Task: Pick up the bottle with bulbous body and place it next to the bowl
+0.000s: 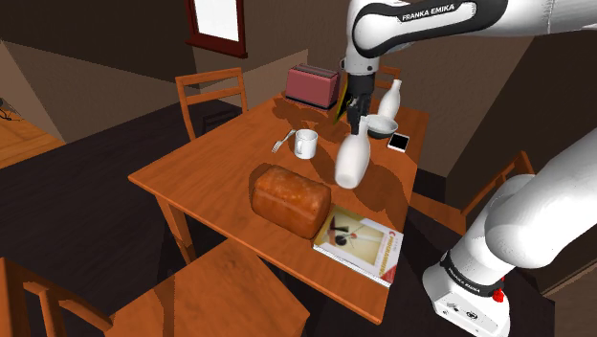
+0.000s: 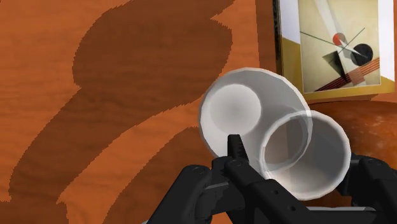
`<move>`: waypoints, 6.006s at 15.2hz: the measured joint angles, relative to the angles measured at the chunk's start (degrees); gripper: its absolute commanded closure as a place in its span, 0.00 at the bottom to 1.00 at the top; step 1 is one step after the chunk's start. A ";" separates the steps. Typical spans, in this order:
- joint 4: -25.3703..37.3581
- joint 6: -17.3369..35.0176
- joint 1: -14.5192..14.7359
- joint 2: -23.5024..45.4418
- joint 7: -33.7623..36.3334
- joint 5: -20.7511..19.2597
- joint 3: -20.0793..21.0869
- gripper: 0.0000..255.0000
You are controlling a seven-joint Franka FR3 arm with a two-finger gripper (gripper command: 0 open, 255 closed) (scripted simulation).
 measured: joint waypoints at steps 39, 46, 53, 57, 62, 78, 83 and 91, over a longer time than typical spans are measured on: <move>36.43 -30.90 0.10 5.52 -1.33 0.31 0.15 1.00; 47.31 -37.80 -0.01 9.51 -1.90 0.42 0.00 1.00; 44.51 -36.23 -2.50 8.03 -7.50 -1.03 -2.71 1.00; 39.82 -32.25 -4.96 6.93 -13.08 -2.47 -5.71 1.00; 35.48 -27.95 -7.72 6.30 -19.26 -3.95 -9.16 1.00; 36.64 -15.18 -18.77 18.25 -40.84 -3.16 -20.87 1.00; 39.81 -11.87 -23.56 24.46 -47.66 -0.84 -23.53 1.00; 35.24 -5.96 -24.32 25.84 -48.31 -0.27 -23.74 1.00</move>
